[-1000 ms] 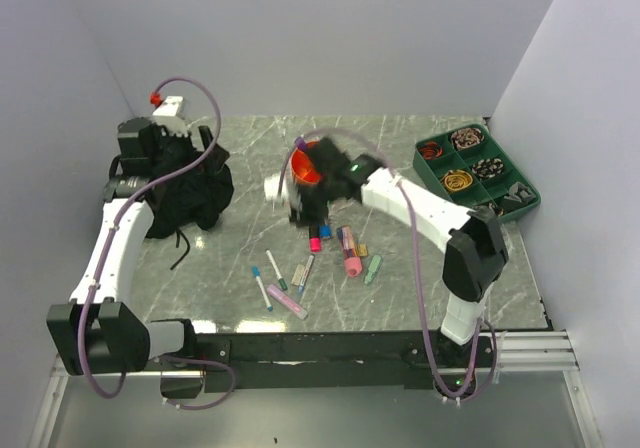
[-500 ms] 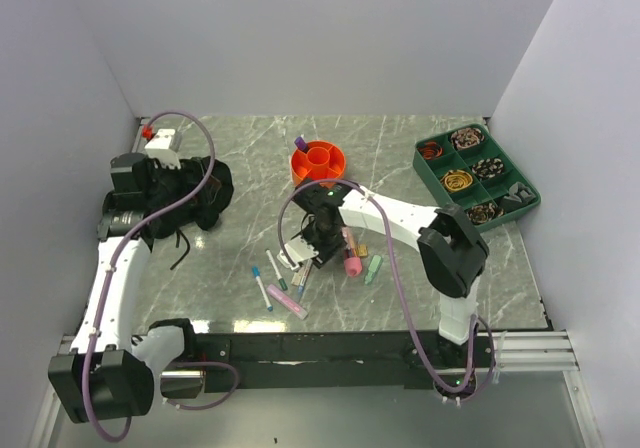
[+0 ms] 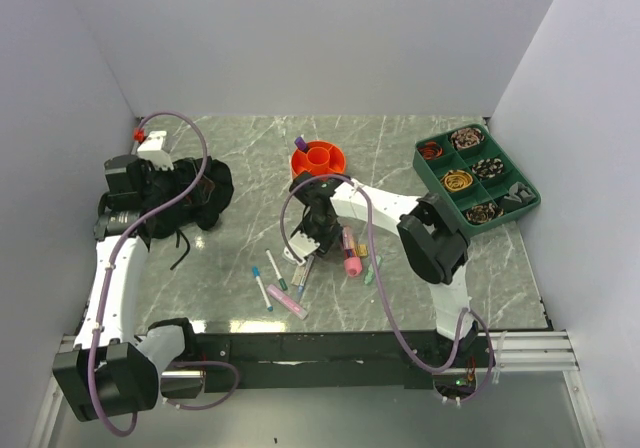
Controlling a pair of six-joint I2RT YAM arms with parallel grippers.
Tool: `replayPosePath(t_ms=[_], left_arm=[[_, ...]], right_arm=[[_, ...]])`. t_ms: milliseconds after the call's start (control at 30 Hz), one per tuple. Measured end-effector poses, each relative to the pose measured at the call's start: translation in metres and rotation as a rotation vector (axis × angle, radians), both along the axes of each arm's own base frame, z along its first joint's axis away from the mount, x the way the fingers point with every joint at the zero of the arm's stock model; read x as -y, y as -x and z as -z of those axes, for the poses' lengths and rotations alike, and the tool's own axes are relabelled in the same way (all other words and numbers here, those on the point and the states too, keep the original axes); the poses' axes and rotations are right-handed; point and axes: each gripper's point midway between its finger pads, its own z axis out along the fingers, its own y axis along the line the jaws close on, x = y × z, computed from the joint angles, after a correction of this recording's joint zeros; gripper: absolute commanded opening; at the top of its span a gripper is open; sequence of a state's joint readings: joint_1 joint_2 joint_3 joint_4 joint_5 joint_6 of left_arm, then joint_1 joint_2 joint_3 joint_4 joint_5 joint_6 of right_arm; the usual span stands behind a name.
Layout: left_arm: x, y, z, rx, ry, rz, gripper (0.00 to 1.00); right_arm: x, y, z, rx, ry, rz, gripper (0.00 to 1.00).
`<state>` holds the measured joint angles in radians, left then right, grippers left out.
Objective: Sort the stationery into containers
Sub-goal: Pick up the pen from the center of the board.
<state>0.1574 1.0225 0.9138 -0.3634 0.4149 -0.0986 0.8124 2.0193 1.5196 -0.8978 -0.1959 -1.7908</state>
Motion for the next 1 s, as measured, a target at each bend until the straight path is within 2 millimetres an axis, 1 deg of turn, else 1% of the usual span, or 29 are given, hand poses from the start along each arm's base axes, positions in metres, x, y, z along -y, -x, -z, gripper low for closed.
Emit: replayPosePath(t_ms=[167, 267, 433, 667, 800, 867, 1000], left_arm=[[0.001, -0.001, 0.005, -0.015, 0.008, 0.004, 0.99], [0.001, -0.001, 0.009, -0.023, 0.010, 0.004, 0.99], [0.001, 0.001, 0.015, -0.039, 0.012, 0.003, 1.00], [0.001, 0.006, 0.026, -0.064, 0.017, -0.001, 0.99], [0.001, 0.007, 0.025, -0.061, 0.023, -0.004, 0.99], [0.001, 0.007, 0.024, -0.058, 0.025, -0.007, 0.99], [0.001, 0.008, 0.022, -0.053, 0.026, -0.009, 0.99]], right_arm=[[-0.011, -0.010, 0.000, 0.015, -0.021, -0.022, 0.56], [-0.015, -0.011, 0.001, 0.018, -0.027, -0.035, 0.56], [-0.015, -0.007, 0.005, 0.006, -0.016, -0.063, 0.56], [-0.020, 0.009, 0.007, -0.023, -0.008, -0.118, 0.56], [-0.023, 0.013, 0.008, -0.025, -0.008, -0.131, 0.54], [-0.025, 0.015, 0.009, -0.026, -0.006, -0.135, 0.49], [-0.025, 0.014, 0.018, -0.040, 0.011, -0.130, 0.47]])
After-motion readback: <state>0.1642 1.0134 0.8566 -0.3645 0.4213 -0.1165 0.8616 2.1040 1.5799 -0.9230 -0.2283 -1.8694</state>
